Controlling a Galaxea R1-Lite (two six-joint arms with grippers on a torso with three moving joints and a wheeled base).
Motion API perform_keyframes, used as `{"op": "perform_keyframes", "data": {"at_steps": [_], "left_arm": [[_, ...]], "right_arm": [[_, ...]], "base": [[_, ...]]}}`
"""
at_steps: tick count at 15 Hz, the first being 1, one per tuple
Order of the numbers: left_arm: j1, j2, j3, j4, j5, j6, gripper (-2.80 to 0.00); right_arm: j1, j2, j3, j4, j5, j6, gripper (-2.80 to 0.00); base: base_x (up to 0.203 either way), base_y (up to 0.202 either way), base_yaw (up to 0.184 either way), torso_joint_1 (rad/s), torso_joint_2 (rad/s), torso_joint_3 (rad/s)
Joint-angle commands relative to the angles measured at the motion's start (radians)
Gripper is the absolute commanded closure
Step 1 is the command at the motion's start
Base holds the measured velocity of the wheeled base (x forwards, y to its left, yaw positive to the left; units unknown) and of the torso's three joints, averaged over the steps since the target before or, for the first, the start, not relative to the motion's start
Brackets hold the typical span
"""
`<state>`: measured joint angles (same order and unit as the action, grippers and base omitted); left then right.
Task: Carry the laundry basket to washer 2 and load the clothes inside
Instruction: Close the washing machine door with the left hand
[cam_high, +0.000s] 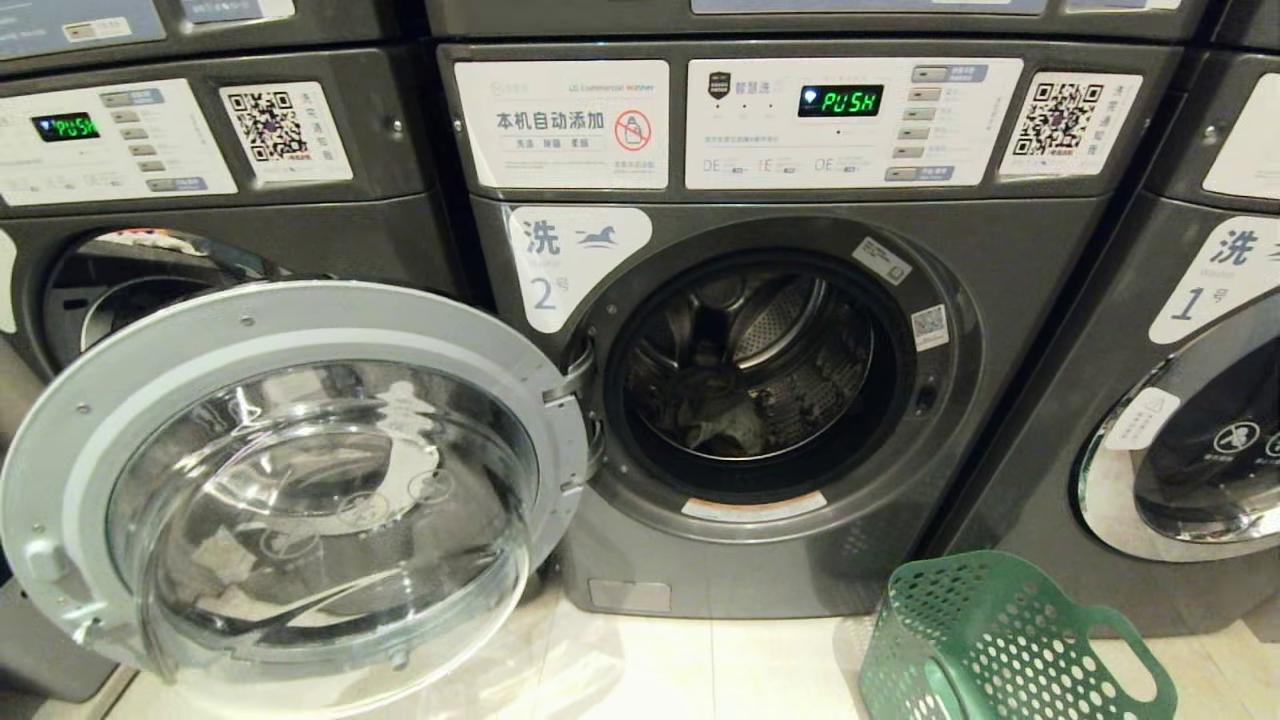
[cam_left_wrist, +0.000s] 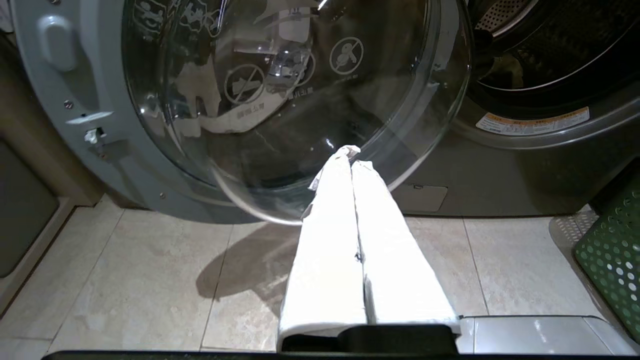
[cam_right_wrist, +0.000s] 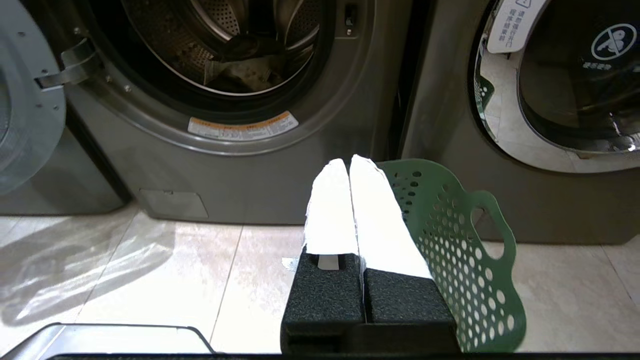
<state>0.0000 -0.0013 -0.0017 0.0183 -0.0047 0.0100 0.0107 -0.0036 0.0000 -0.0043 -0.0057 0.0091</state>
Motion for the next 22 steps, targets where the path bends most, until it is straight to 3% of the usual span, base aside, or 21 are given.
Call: {"op": "perform_keyframes", "data": {"at_steps": [1, 5, 16, 19, 22], "left_arm": [[0.000, 0.000, 0.000, 0.000, -0.001, 0.000, 0.00], [0.000, 0.000, 0.000, 0.000, 0.000, -0.001, 0.00], [0.000, 0.000, -0.012, -0.007, -0.006, 0.009, 0.00], [0.000, 0.018, -0.199, 0.008, -0.047, 0.039, 0.00], [0.000, 0.224, -0.462, 0.048, -0.061, 0.041, 0.00]], "right_arm": [[0.000, 0.004, 0.000, 0.000, 0.000, -0.003, 0.00], [0.000, 0.004, 0.000, -0.002, 0.000, 0.000, 0.00], [0.000, 0.004, 0.000, 0.000, -0.001, 0.011, 0.00], [0.000, 0.004, 0.000, 0.000, 0.000, 0.001, 0.00], [0.000, 0.004, 0.000, -0.002, 0.001, -0.003, 0.00]], "base": [[-0.198, 0.000, 0.002, -0.001, 0.01, 0.002], [-0.179, 0.000, 0.002, 0.001, 0.00, 0.001], [0.000, 0.000, 0.000, 0.000, 0.00, 0.000], [0.000, 0.000, 0.000, 0.000, 0.00, 0.000], [0.000, 0.000, 0.000, 0.000, 0.00, 0.000]]}}
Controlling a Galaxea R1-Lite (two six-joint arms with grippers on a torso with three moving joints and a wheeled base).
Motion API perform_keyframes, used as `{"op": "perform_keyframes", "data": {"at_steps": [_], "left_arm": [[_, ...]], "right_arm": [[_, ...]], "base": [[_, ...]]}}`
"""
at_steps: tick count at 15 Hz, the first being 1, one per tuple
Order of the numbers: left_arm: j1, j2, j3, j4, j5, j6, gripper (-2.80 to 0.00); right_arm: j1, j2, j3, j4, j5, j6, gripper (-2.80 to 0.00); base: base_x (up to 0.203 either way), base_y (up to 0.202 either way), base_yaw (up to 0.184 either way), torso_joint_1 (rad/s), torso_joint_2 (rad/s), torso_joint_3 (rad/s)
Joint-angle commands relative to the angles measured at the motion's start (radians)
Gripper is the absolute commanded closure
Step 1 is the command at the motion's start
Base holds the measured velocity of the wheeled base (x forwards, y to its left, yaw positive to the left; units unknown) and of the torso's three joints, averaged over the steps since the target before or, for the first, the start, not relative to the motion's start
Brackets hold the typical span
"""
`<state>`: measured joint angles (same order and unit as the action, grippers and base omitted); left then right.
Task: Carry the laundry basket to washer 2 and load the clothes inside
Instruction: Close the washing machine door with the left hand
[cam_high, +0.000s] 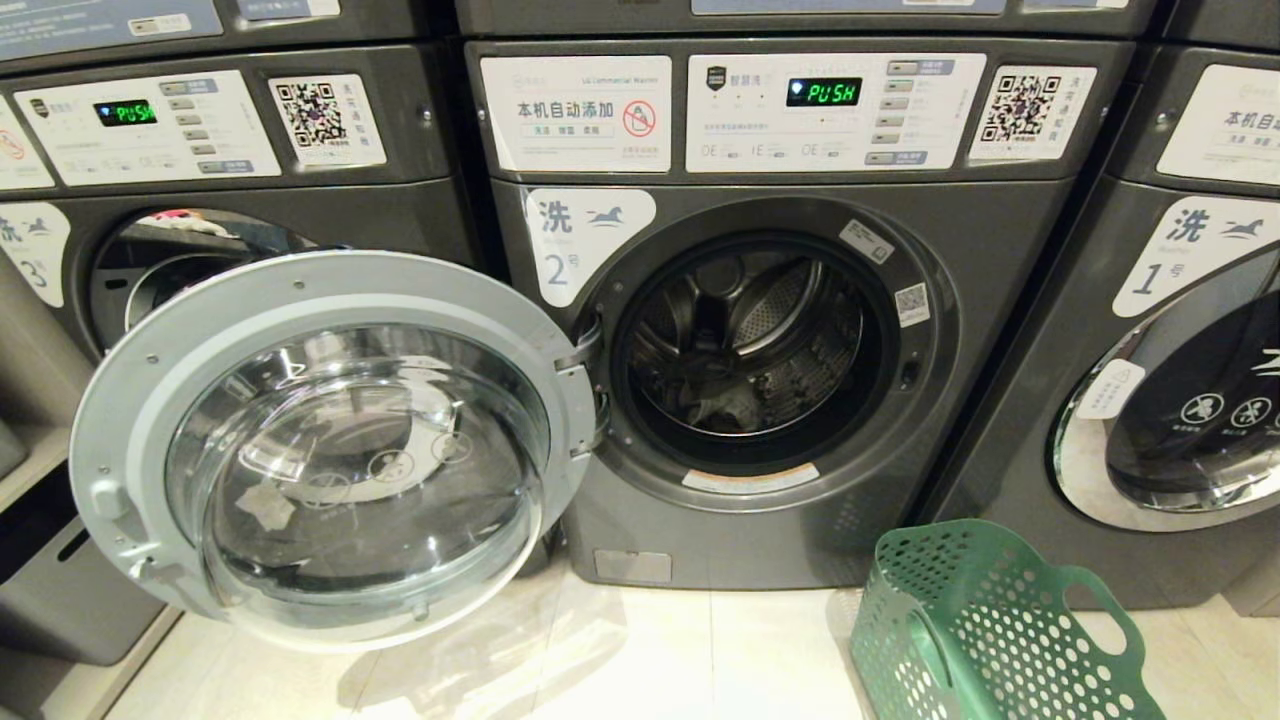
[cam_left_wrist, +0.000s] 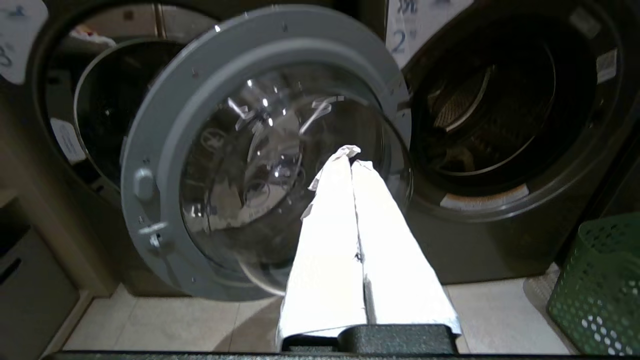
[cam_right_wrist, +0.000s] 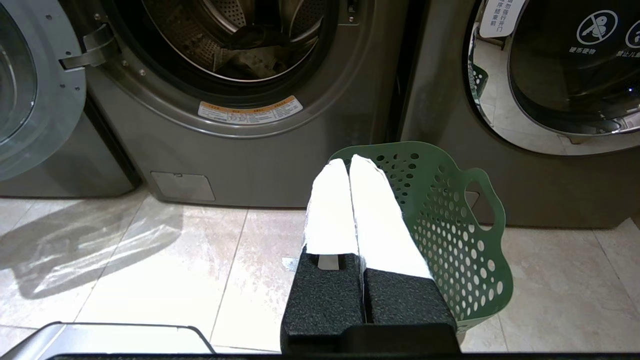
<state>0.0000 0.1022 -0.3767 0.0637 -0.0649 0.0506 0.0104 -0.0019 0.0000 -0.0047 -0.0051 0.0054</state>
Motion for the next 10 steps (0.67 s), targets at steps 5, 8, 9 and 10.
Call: {"op": "perform_keyframes", "data": {"at_steps": [5, 8, 9, 10], "left_arm": [[0.013, 0.791, -0.648, 0.046, 0.073, -0.091, 0.00], [0.072, 1.117, -0.822, 0.054, 0.086, -0.257, 0.00], [0.113, 1.204, -0.864, 0.047, 0.067, -0.325, 0.00], [0.154, 1.269, -0.898, 0.041, 0.044, -0.378, 0.00]], "right_arm": [[0.000, 0.002, 0.000, 0.000, 0.001, -0.002, 0.00], [0.001, 0.000, 0.000, -0.001, 0.000, 0.002, 0.00], [0.000, 0.002, 0.000, -0.001, -0.001, 0.012, 0.00], [0.000, 0.002, 0.000, -0.001, -0.001, 0.013, 0.00]], "base": [[0.000, 0.000, 0.000, 0.000, 0.00, 0.000], [0.000, 0.000, 0.000, 0.000, 0.00, 0.000], [0.000, 0.000, 0.000, 0.000, 0.00, 0.000], [0.000, 0.000, 0.000, 0.000, 0.00, 0.000]]}}
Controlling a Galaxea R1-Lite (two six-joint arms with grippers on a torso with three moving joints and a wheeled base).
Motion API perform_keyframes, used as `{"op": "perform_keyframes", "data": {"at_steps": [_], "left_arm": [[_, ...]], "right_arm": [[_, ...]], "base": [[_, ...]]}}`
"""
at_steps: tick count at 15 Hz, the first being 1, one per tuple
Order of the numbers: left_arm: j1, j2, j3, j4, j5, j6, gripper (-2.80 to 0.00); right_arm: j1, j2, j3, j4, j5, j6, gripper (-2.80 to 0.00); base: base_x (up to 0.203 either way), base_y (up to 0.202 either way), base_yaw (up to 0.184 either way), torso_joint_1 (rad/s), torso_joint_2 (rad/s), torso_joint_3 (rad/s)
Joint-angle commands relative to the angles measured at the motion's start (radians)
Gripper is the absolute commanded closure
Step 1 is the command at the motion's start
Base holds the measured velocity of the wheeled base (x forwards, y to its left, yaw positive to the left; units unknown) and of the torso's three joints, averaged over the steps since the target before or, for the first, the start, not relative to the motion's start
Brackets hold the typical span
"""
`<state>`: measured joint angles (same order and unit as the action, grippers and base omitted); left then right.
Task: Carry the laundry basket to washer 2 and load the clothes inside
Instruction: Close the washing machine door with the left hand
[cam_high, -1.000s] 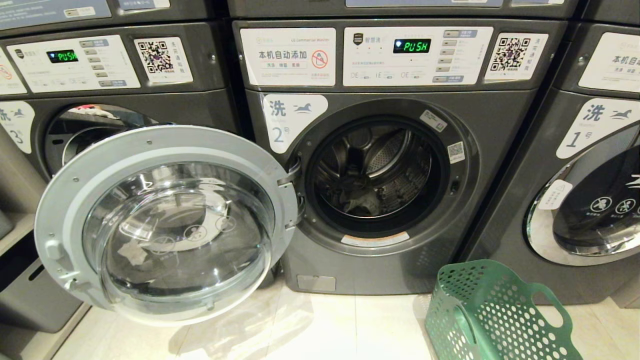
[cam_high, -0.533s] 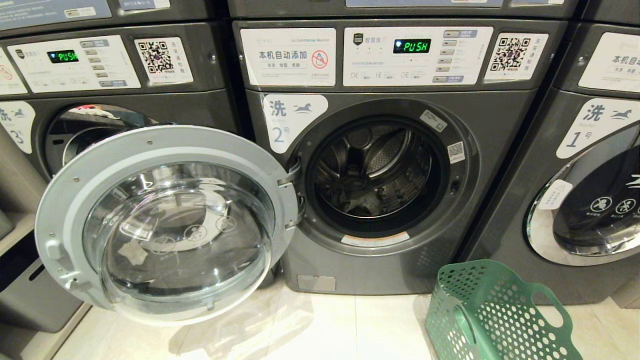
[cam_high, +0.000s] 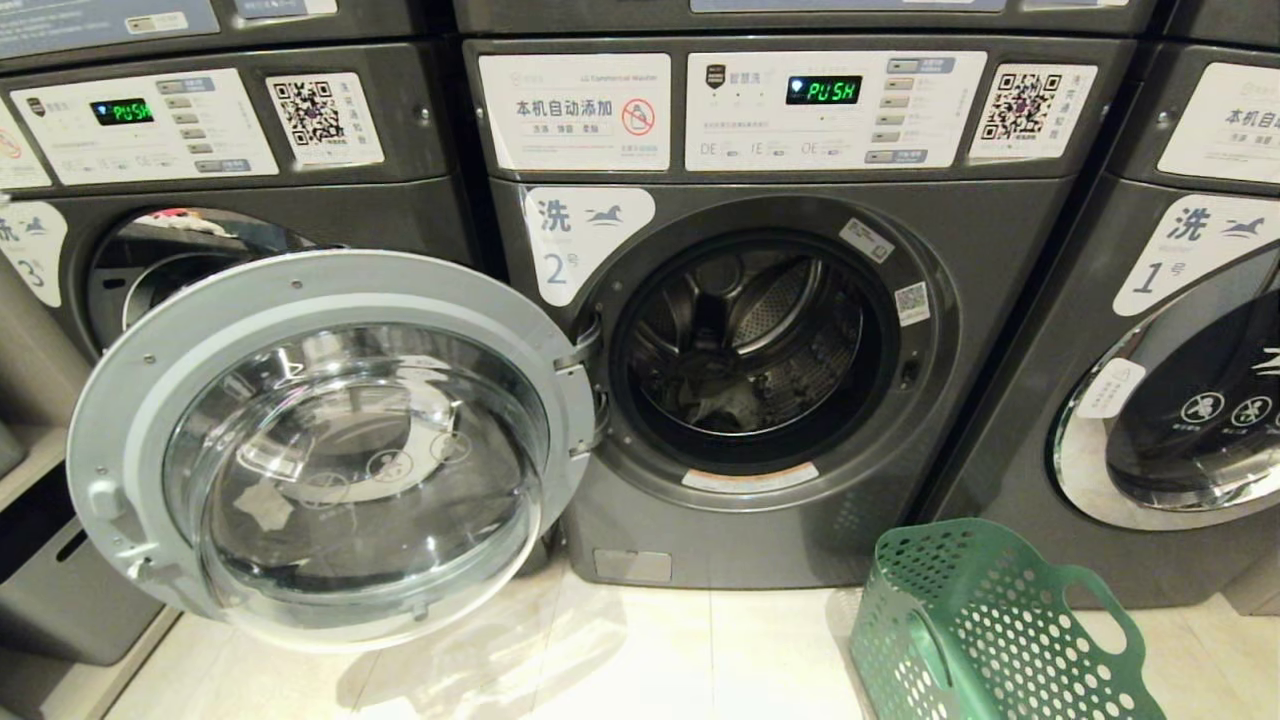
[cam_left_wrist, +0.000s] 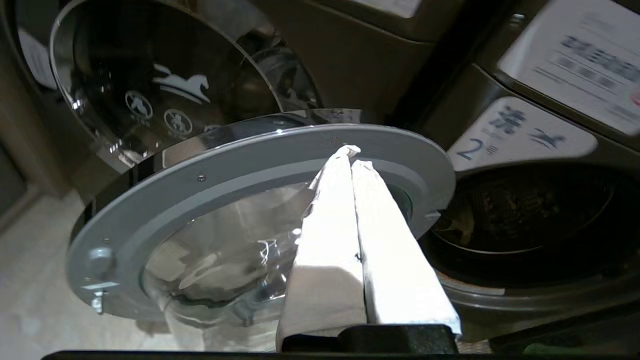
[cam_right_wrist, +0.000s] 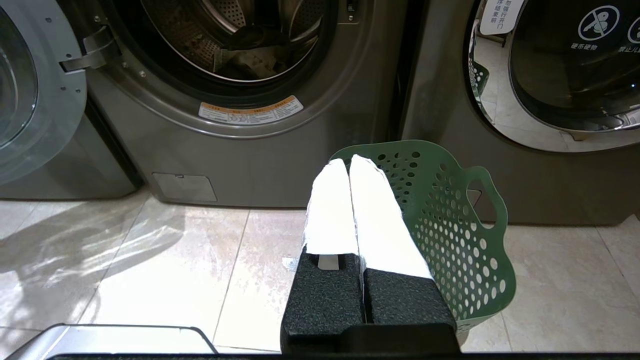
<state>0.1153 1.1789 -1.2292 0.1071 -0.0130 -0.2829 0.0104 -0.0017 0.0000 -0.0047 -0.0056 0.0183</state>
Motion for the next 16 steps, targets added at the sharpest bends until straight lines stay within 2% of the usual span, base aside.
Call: {"op": "perform_keyframes", "data": {"at_steps": [1, 4, 8, 10, 13, 16], "left_arm": [[0.096, 0.252, -0.082, -0.007, -0.040, -0.082, 0.00], [0.231, 0.362, -0.190, -0.010, -0.194, -0.118, 0.00], [0.316, 0.423, -0.219, -0.001, -0.343, -0.118, 0.00], [0.327, 0.464, -0.220, -0.002, -0.371, -0.103, 0.00], [0.328, 0.547, -0.232, -0.023, -0.376, -0.012, 0.00], [0.322, 0.597, -0.290, -0.023, -0.377, 0.008, 0.00]], "right_arm": [[0.000, 0.002, 0.000, -0.001, -0.001, 0.002, 0.00], [0.000, 0.002, 0.000, 0.000, -0.001, 0.003, 0.00], [0.000, 0.002, 0.000, 0.000, -0.001, 0.003, 0.00], [0.000, 0.002, 0.000, 0.000, -0.001, 0.003, 0.00], [0.000, 0.002, 0.000, 0.000, -0.001, 0.002, 0.00], [0.000, 0.001, 0.000, 0.000, -0.001, 0.003, 0.00]], "base": [[0.000, 0.000, 0.000, 0.000, 0.00, 0.000], [0.000, 0.000, 0.000, 0.000, 0.00, 0.000], [0.000, 0.000, 0.000, 0.000, 0.00, 0.000], [0.000, 0.000, 0.000, 0.000, 0.00, 0.000], [0.000, 0.000, 0.000, 0.000, 0.00, 0.000], [0.000, 0.000, 0.000, 0.000, 0.00, 0.000]]}}
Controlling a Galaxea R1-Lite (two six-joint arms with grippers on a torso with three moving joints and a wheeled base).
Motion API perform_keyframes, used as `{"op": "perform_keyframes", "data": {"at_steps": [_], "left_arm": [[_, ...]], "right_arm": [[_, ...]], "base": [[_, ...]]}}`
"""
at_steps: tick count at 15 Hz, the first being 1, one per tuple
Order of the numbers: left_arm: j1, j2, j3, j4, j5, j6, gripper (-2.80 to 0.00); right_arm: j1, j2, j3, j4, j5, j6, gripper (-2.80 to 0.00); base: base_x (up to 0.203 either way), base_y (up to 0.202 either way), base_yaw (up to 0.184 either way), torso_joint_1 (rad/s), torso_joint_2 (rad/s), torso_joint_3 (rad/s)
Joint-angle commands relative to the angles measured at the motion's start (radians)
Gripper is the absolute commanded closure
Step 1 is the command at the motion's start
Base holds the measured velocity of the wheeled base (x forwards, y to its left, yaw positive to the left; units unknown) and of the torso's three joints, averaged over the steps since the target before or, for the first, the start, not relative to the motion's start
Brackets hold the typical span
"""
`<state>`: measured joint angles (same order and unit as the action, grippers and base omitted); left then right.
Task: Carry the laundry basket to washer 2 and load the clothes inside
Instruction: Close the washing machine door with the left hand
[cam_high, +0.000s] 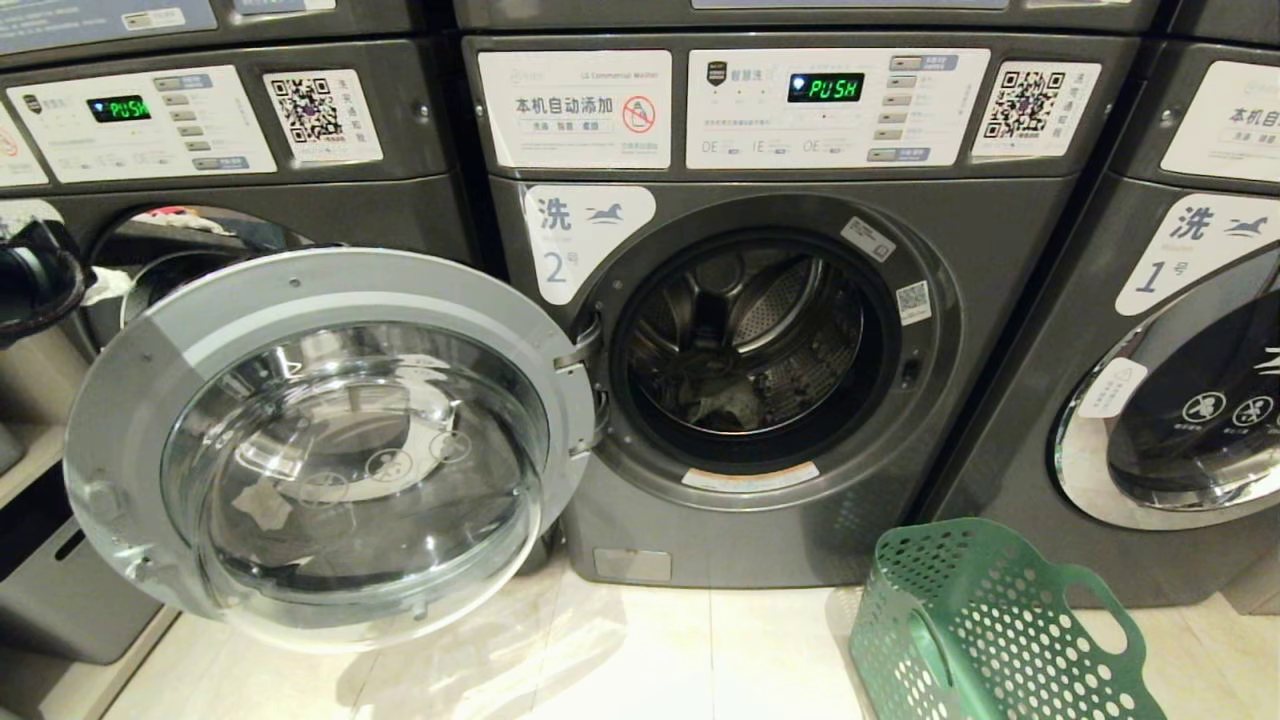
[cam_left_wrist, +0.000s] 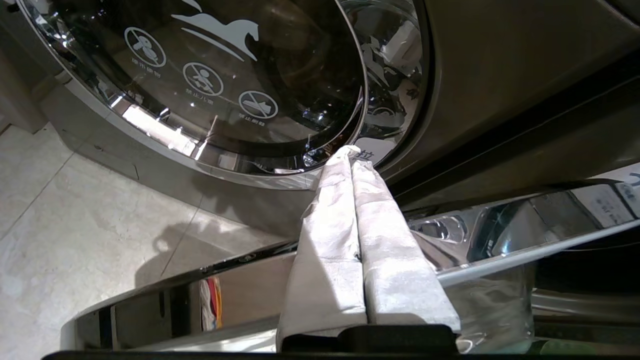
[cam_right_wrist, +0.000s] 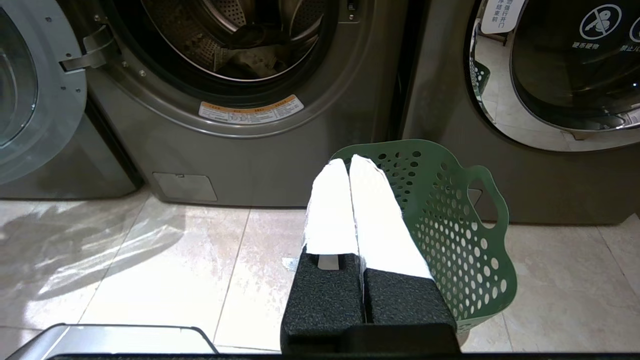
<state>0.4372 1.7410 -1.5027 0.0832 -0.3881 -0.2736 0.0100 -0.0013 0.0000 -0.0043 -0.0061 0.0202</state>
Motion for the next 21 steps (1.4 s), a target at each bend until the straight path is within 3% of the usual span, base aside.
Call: {"op": "perform_keyframes", "data": {"at_steps": [1, 13, 18, 21], "left_arm": [[0.000, 0.035, -0.017, 0.009, -0.002, -0.001, 0.00], [-0.051, -0.125, 0.001, 0.435, -0.034, 0.091, 0.00], [-0.149, -0.299, 0.114, 0.535, -0.034, 0.093, 0.00], [-0.250, -0.424, 0.202, 0.586, -0.035, 0.093, 0.00]], "right_arm": [[0.001, 0.001, 0.000, 0.000, 0.000, 0.000, 0.00], [0.001, 0.001, 0.000, 0.000, 0.000, 0.000, 0.00], [0.001, 0.001, 0.000, 0.000, -0.001, 0.000, 0.00], [0.001, 0.001, 0.000, 0.000, 0.000, 0.000, 0.00]], "base": [[0.000, 0.000, 0.000, 0.000, 0.00, 0.000], [0.000, 0.000, 0.000, 0.000, 0.00, 0.000], [0.000, 0.000, 0.000, 0.000, 0.00, 0.000], [0.000, 0.000, 0.000, 0.000, 0.00, 0.000]]}}
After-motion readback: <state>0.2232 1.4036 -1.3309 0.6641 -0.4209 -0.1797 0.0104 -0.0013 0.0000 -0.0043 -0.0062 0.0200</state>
